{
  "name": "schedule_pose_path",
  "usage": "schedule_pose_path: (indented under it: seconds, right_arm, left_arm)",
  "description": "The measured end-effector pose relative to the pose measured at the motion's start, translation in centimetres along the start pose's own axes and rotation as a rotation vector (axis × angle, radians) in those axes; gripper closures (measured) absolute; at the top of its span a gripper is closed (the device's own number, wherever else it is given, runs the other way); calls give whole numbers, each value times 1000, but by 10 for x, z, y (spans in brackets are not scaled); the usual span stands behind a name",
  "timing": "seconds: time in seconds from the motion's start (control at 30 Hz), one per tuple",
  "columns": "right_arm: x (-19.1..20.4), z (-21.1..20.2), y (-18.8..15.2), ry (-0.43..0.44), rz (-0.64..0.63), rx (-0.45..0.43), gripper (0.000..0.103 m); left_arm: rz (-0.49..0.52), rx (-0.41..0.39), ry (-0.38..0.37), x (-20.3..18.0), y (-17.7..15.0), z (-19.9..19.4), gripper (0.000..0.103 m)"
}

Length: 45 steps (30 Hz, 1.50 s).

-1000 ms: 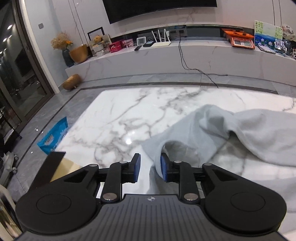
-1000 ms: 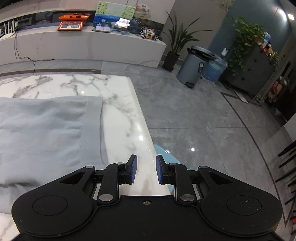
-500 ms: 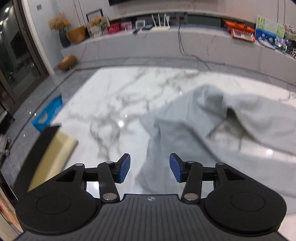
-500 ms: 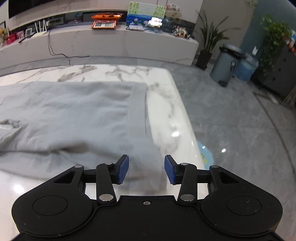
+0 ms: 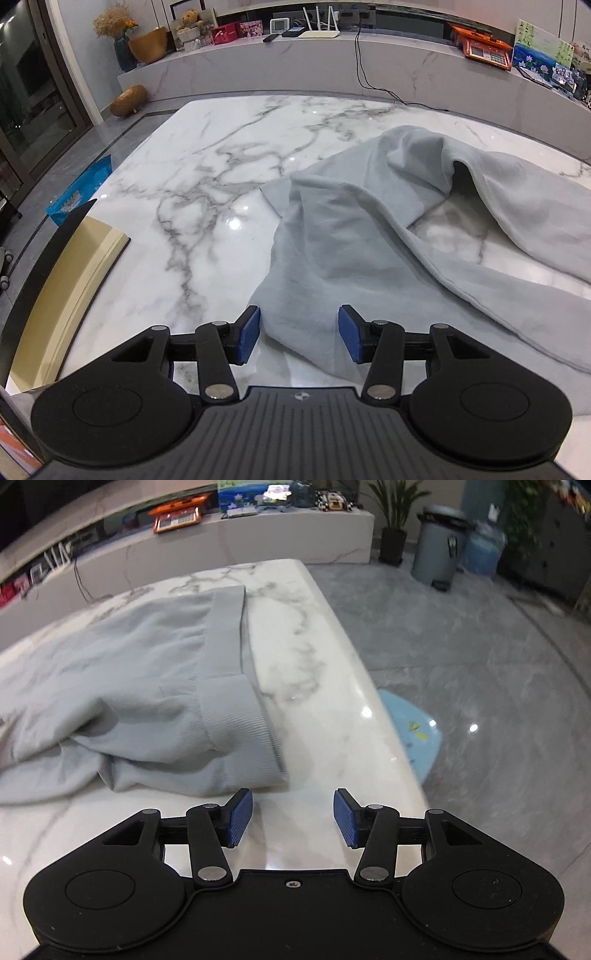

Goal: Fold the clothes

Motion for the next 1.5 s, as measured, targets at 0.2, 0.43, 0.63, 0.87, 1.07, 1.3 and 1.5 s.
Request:
schedule_pose_path:
  seconds: [0.2,0.43,0.63,0.87,1.07,1.3,1.5]
  right_arm:
    - [9,10,9,0,40,-32,75]
    - [10,-9,31,-31,95,-50,99]
    - [-2,-57,55,-89,93,-66,100]
    - [-18,-72,28,-210,23,80,100]
    - [-36,-58,-10,-240,13,213,100]
    - [-30,-75,-4,-214,-30,161,79]
    - [20,-105,20,-66,-120,8,79]
  left_arm:
    - [5,-5,-15,-8,-1,0,98]
    - [-4,-37,-22,-4,11,-19,101]
    - [30,-46,-21,-3,19,-47,101]
    - [92,27,-6,-2,-4,-67,101]
    - [118,111,2,3,-36,-62,100]
    - [140,103,21,-3,-32,-70,75]
    - [174,71,-81,-31,-23,-90,72]
Point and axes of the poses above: each gripper's, at about its wrist camera, not at the fingertips, and z roughly the way its jaws point, x to its left, y to its top, the point moved 9 cm from there along z, roughly the way its jaws point, and after that the axes turned 3 degrees about -x, right-handed, at the moved point
